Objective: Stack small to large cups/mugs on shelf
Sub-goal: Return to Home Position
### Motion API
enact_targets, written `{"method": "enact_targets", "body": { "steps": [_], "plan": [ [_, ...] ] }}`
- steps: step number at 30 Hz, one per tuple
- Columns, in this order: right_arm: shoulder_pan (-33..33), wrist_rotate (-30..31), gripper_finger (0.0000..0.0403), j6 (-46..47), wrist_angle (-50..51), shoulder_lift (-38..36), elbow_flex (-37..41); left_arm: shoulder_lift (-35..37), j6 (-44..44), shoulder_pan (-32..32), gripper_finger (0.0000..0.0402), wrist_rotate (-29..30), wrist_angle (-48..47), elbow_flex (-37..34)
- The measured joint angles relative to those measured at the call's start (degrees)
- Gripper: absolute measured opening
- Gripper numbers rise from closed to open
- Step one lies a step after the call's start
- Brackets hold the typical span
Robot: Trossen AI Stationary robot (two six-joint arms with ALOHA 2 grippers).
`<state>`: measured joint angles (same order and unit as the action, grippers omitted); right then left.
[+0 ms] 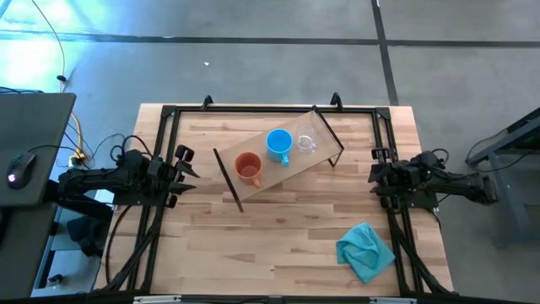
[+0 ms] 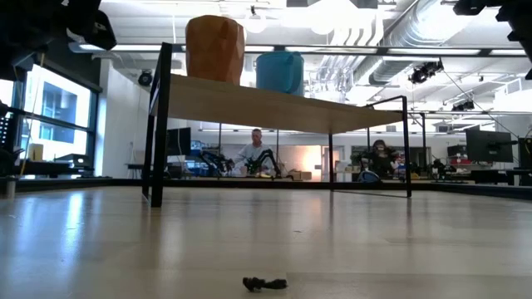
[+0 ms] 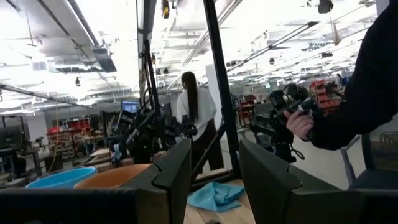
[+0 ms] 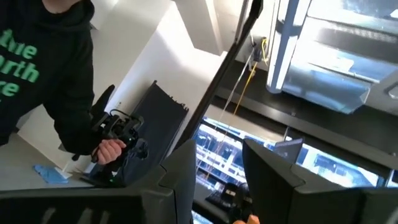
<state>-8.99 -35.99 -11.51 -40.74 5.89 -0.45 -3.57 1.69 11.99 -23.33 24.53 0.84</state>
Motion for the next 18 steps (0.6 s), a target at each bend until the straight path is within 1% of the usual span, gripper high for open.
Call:
{"method": "enact_targets", "body": {
  "steps": [3, 14, 18],
  "plan": [
    [0.00, -0.97, 0.0124, -0.52, -1.15, 0.00, 0.00, 0.00, 0.00, 0.00, 0.0124, -0.02, 0.96, 0.00],
    [0.00, -1.44, 0.0124, -0.36, -1.60, -0.02, -0.20, 0.01, -0.02, 0.00, 0.0124, -0.92, 3.32, 0.00],
    [0.00, -1.84, 0.0124, 0.51, -1.59, -0.02, -0.30, 0.02, 1.27, -0.02, 0.0124, -3.15, 8.27, 0.02]
  ]
}}
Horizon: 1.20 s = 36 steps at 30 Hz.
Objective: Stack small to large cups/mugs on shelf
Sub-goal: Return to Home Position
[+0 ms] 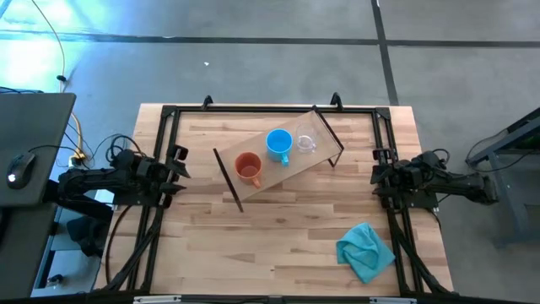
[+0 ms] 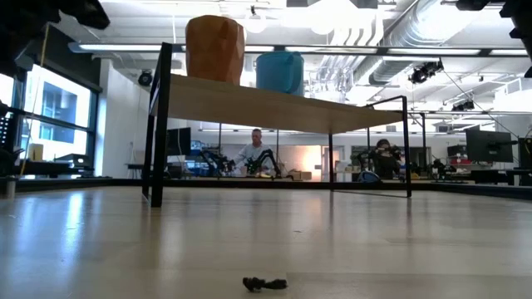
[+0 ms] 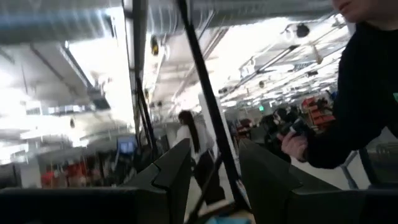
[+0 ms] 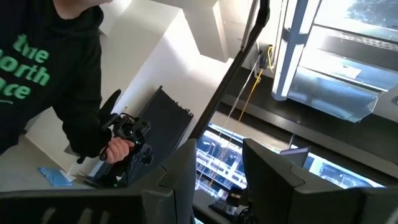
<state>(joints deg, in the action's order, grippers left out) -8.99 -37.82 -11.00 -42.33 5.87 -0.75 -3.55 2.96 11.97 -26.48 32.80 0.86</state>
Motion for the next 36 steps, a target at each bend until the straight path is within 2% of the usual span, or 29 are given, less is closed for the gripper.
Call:
{"method": "enact_targets", "body": {
  "steps": [11, 21, 28, 30, 34, 36],
  "plan": [
    [0.00, -0.25, 0.0124, 0.05, -1.43, -0.02, -0.16, 0.07, 3.25, 0.02, 0.0124, -0.06, 4.88, 0.00],
    [0.01, -2.74, 0.0124, 1.18, 2.15, -5.73, -0.31, 0.09, 2.21, 0.02, 0.0124, 0.13, 2.78, 0.00],
    [0.00, -2.73, 0.0124, 1.32, 2.41, -5.64, -0.31, 0.11, 2.65, 0.02, 0.0124, 0.21, 3.22, 0.00],
    [0.00, -1.41, 0.0124, 0.35, 1.82, -5.64, -0.33, 0.11, 2.62, 0.02, 0.0124, 0.99, 3.23, 0.00],
    [-0.02, 7.96, 0.0124, 0.49, 1.77, -5.64, -0.33, 0.11, 2.62, 0.02, 0.0124, 2.07, 3.60, 0.00],
    [-0.02, 10.39, 0.0124, 0.46, 1.46, -5.64, -0.33, 0.11, 2.62, 0.02, 0.0124, 2.08, 3.71, 0.00]
  ]
}}
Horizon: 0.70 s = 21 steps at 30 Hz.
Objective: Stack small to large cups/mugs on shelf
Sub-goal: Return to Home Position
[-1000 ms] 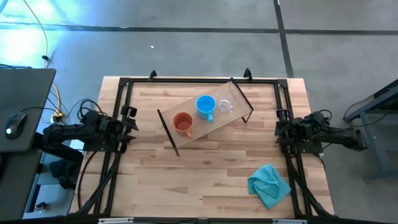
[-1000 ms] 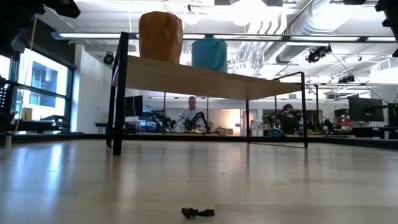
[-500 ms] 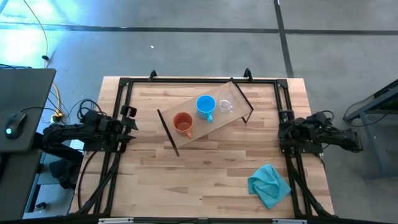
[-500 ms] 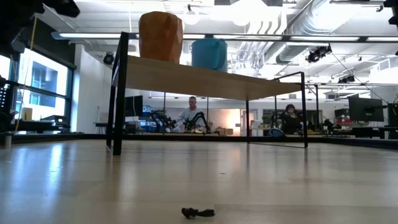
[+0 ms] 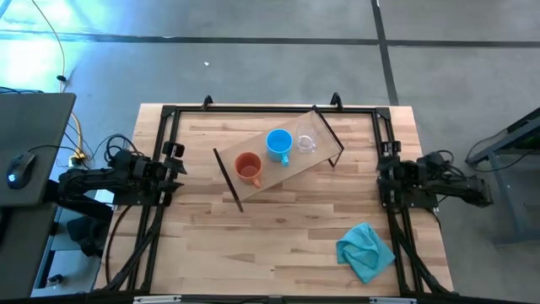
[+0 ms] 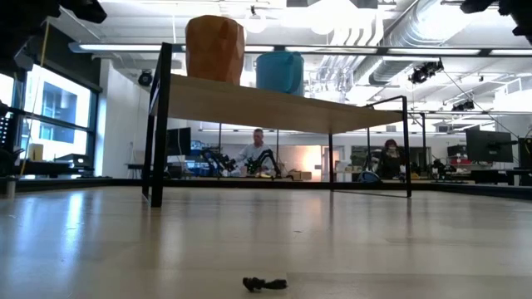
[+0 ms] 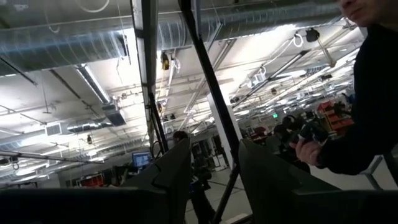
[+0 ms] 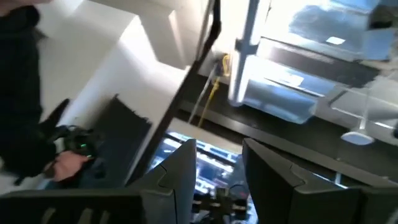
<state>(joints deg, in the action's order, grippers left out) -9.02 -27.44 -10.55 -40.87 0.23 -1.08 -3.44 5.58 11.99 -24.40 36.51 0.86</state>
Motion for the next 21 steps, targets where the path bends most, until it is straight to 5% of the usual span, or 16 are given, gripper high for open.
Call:
{"method": "enact_targets", "body": {
  "steps": [7, 12, 21],
  "plan": [
    [-0.01, 7.85, 0.0124, 0.91, -1.54, -0.02, 0.00, 0.00, 0.03, 0.00, 0.0124, 0.51, 0.02, 0.00],
    [-0.02, 13.86, 0.0124, 1.53, -0.42, -0.02, 0.00, 0.00, 0.14, 0.00, 0.0124, 8.29, 0.22, 0.00],
    [0.00, 13.70, 0.0124, 5.18, 3.82, -0.02, 0.00, 0.00, 1.90, 0.00, 0.0124, 10.01, -3.34, 0.00]
  ]
}}
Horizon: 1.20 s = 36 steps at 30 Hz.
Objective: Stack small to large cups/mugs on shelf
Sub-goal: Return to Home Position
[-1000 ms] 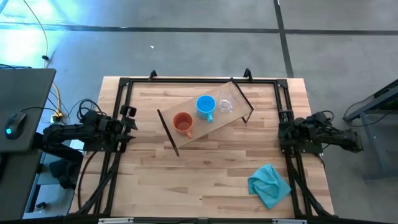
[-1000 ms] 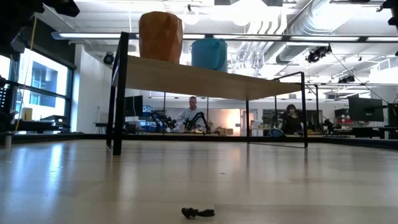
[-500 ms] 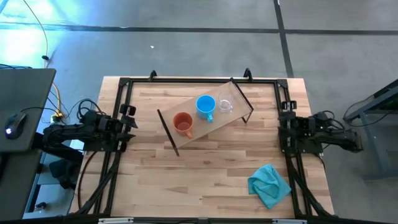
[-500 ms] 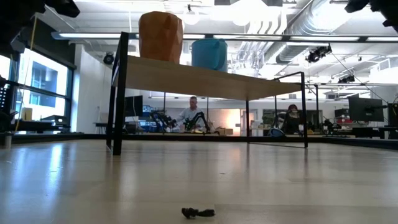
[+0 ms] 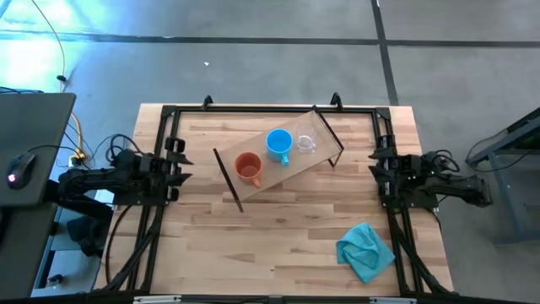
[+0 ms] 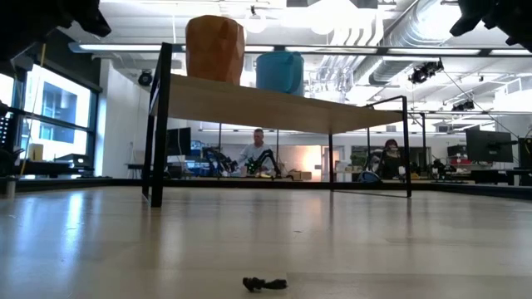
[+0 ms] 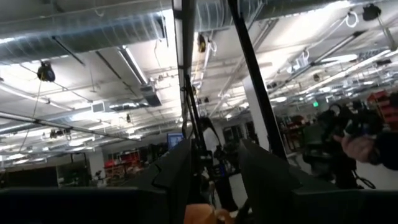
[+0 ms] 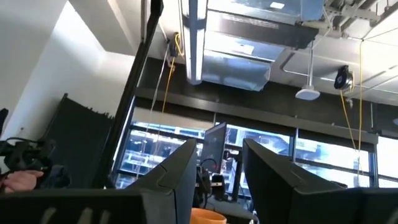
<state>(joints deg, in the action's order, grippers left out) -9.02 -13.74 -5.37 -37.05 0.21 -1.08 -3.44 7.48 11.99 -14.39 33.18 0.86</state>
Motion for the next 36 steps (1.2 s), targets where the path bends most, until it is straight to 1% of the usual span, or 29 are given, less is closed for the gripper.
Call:
{"method": "enact_targets", "body": {
  "steps": [3, 6, 10, 12, 18, 20, 22, 26, 31, 36],
  "plan": [
    [0.00, -0.07, 0.0124, -0.05, -0.01, 0.00, 0.00, -0.02, 0.99, 0.00, 0.0124, 0.05, -1.25, 0.00],
    [0.00, -0.12, 0.0124, -0.62, -0.01, 0.00, 0.00, -0.02, 2.38, 0.00, 0.0124, 0.18, 0.35, 0.00],
    [0.00, -0.13, 0.0124, -0.94, -0.03, 0.00, 0.00, 0.00, 2.78, 0.00, 0.0124, 3.30, 2.33, 0.00],
    [0.00, -0.13, 0.0124, -0.94, -0.03, 0.00, 0.00, 0.00, 3.09, 0.00, 0.0124, 3.61, 3.49, -0.17],
    [0.00, -0.13, 0.0124, -0.69, -0.02, 0.00, 0.00, -0.02, 4.27, -0.02, 0.0124, -1.40, 6.13, -0.31],
    [0.00, -0.13, 0.0124, -0.68, -0.03, 0.00, 0.00, -0.04, 4.09, -0.05, 0.0124, -1.74, 7.42, -0.32],
    [0.00, -0.13, 0.0124, -0.68, -0.02, 0.00, 0.00, -0.13, 3.77, -0.13, 0.0124, -0.84, 9.01, -0.31],
    [0.00, -0.13, 0.0124, -0.67, -0.03, 0.00, 0.00, -0.17, 3.22, -0.15, 0.0124, 3.30, 11.64, -0.31],
    [0.00, -0.13, 0.0124, -0.66, -0.03, 0.00, 0.00, -0.22, 2.34, -0.37, 0.0124, 2.75, 11.87, -0.31],
    [-0.01, -0.13, 0.0124, -0.66, -0.03, 0.00, 0.00, -3.28, 4.76, -4.01, 0.0124, 2.52, 12.28, -0.33]
  ]
}}
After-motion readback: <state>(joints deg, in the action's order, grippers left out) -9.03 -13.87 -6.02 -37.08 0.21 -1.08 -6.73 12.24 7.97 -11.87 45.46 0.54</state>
